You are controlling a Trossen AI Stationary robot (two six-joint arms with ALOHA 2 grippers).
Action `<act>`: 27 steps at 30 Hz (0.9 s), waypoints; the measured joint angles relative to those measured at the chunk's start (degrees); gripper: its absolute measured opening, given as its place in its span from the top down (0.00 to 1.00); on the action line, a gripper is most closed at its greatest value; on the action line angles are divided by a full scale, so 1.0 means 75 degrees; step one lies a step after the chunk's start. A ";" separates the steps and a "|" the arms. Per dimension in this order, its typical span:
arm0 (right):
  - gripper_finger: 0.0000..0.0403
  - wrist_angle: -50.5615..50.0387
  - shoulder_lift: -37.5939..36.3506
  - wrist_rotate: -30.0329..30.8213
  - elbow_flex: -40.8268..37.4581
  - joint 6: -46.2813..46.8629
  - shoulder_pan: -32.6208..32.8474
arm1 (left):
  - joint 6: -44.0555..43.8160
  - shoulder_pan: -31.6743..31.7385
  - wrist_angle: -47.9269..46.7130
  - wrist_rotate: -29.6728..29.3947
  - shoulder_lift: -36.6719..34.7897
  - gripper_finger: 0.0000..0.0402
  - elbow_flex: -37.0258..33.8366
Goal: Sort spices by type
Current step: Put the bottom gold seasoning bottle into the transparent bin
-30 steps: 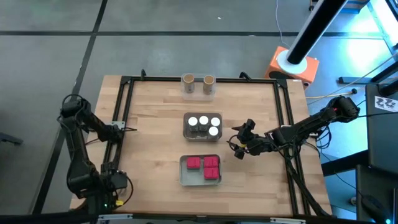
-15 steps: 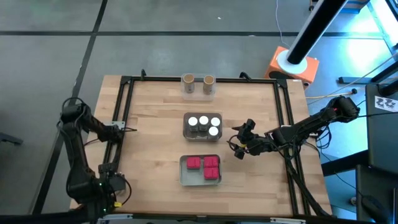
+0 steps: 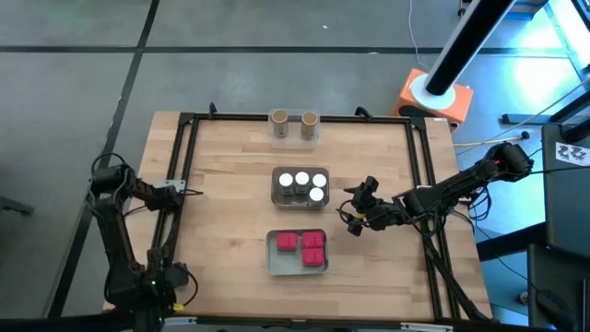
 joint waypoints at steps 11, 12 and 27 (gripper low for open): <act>0.19 -0.0059 0.0000 0.0000 0.0000 -0.0003 0.0000 | 0.0382 0.0582 0.0005 0.0020 -0.0028 0.35 0.0009; 0.19 -0.0076 0.0000 -0.0003 0.0000 -0.0003 0.0000 | 0.0530 0.0701 -0.0006 0.0015 -0.0052 0.35 0.0004; 0.19 -0.0154 0.0000 -0.0031 0.0000 0.0029 -0.0001 | 0.3993 0.3072 -0.0890 -0.0891 -0.1189 0.35 0.0003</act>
